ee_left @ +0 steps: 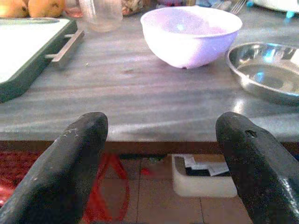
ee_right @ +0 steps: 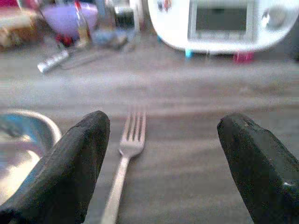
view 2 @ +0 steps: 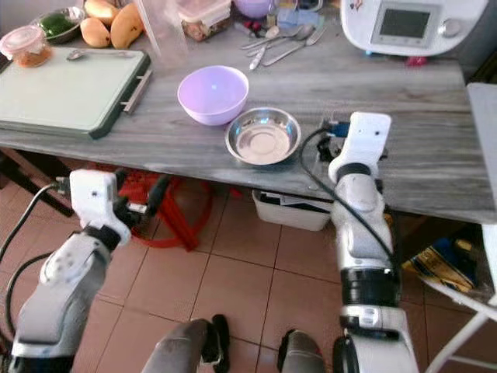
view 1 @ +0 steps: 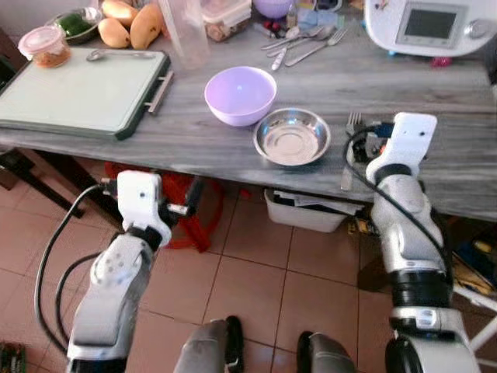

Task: Setting the table

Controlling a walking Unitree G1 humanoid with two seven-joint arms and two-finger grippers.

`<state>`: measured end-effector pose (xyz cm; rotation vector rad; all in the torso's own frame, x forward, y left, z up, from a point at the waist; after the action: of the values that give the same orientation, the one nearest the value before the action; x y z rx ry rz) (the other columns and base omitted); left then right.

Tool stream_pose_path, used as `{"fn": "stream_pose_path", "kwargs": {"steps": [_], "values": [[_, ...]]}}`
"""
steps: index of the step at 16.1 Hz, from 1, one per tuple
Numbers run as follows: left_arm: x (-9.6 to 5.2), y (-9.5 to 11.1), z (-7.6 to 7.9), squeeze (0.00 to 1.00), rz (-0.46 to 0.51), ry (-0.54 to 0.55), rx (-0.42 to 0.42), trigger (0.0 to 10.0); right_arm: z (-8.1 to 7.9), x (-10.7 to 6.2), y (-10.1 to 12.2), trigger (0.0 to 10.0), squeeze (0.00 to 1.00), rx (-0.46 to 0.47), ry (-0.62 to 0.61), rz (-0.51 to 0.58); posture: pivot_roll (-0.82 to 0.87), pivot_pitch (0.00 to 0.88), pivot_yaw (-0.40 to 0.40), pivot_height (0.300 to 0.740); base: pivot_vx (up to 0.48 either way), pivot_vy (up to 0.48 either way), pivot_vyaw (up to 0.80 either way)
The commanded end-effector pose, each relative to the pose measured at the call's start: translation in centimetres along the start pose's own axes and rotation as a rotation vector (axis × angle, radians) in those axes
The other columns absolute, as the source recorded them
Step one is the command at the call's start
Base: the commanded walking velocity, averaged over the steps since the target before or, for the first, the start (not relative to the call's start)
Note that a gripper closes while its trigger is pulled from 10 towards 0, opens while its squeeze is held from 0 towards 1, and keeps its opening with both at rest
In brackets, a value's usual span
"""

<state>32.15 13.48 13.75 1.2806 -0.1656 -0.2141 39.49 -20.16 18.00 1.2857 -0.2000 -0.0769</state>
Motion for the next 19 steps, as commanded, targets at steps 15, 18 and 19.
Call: {"fn": "stream_pose_path", "kwargs": {"steps": [15,18,19], "values": [[0.8,-2.0,-1.3,0.0,0.095,0.101,-0.018,10.0,-0.8,-9.8,-2.6,10.0,0.0,-0.175,-0.005,0.015,-0.06,0.0,0.043,0.74,0.0,0.0,0.0],[0.8,-2.0,-1.3,0.0,0.095,0.101,-0.018,10.0,-0.8,-9.8,-2.6,10.0,0.0,-0.175,-0.005,0.015,-0.06,0.0,0.043,0.74,0.0,0.0,0.0],[0.8,-2.0,-1.3,0.0,0.095,0.101,-0.018,10.0,-0.8,-9.8,-2.6,10.0,0.0,-0.175,-0.005,0.015,-0.06,0.0,0.043,0.74,0.0,0.0,0.0]]}}
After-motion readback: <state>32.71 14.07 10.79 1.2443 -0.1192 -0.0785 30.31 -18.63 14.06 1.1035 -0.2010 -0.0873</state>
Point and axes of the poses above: a point about 5 cm out from each wrist's last joint towards the gripper, its own x axis pointing out of the wrist towards the gripper, its own y axis along the axis of the wrist's last joint, z = x × y, the point moved 6 cm from there along x, pointing out of the wrist towards the gripper, and after that the axes turned 14 degrees about -x, right-handed, at the moved point
